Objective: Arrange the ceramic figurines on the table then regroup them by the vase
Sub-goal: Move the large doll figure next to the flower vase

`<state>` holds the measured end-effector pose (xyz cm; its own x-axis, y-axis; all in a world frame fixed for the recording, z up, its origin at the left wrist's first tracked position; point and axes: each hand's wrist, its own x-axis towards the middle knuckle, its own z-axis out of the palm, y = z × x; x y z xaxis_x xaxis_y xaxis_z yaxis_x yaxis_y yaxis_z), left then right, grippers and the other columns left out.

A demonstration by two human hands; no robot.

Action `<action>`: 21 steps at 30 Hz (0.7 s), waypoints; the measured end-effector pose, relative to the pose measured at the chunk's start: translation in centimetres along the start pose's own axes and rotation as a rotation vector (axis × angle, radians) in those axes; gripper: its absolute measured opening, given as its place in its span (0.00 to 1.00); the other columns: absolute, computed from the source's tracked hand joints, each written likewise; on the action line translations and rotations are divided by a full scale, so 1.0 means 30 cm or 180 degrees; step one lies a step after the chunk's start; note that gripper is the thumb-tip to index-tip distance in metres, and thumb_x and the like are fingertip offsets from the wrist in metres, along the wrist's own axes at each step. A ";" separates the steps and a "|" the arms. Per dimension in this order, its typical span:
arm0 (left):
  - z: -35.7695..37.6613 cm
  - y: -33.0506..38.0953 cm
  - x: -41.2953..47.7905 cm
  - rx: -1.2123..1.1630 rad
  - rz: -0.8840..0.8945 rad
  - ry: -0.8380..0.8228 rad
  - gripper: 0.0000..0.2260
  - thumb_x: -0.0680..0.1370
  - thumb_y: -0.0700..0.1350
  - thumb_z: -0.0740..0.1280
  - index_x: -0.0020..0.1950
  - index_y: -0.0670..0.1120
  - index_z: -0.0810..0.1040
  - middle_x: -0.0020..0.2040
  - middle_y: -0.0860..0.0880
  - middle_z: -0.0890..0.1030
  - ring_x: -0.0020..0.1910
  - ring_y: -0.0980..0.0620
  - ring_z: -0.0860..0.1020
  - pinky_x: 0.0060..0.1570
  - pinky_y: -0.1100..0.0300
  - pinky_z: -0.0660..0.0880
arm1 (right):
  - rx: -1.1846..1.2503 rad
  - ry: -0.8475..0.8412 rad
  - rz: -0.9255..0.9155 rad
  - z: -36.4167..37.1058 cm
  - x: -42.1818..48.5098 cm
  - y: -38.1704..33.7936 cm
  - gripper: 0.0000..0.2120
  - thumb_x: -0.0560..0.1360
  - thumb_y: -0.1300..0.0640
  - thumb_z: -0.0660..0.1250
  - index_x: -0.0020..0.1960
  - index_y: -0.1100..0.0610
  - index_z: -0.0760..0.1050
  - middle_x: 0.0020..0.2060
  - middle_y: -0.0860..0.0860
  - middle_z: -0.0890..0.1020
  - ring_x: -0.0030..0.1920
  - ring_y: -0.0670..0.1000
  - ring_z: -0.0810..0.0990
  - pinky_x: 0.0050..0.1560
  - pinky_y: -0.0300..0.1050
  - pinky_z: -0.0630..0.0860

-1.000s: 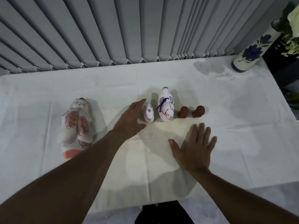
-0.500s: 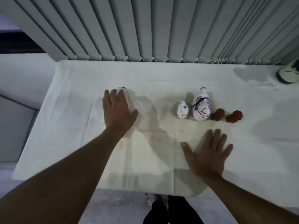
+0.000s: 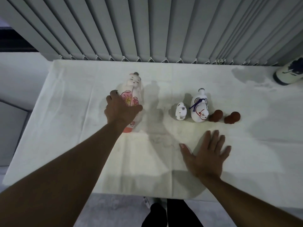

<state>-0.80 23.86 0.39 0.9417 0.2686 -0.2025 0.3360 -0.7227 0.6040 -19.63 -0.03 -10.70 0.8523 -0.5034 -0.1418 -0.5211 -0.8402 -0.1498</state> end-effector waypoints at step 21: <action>0.190 0.114 -0.045 -0.1353 0.1450 -0.0487 0.41 0.60 0.45 0.85 0.62 0.43 0.61 0.55 0.50 0.72 0.53 0.55 0.78 0.49 0.65 0.78 | -0.0030 -0.0025 0.0001 -0.015 0.005 0.005 0.55 0.73 0.20 0.50 0.84 0.60 0.53 0.84 0.63 0.53 0.84 0.65 0.48 0.80 0.73 0.47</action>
<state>-0.84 17.40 -1.65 0.9908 -0.1226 0.0577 -0.1044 -0.4190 0.9019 -19.56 -0.32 -10.29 0.8518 -0.5021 -0.1494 -0.5210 -0.8419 -0.1406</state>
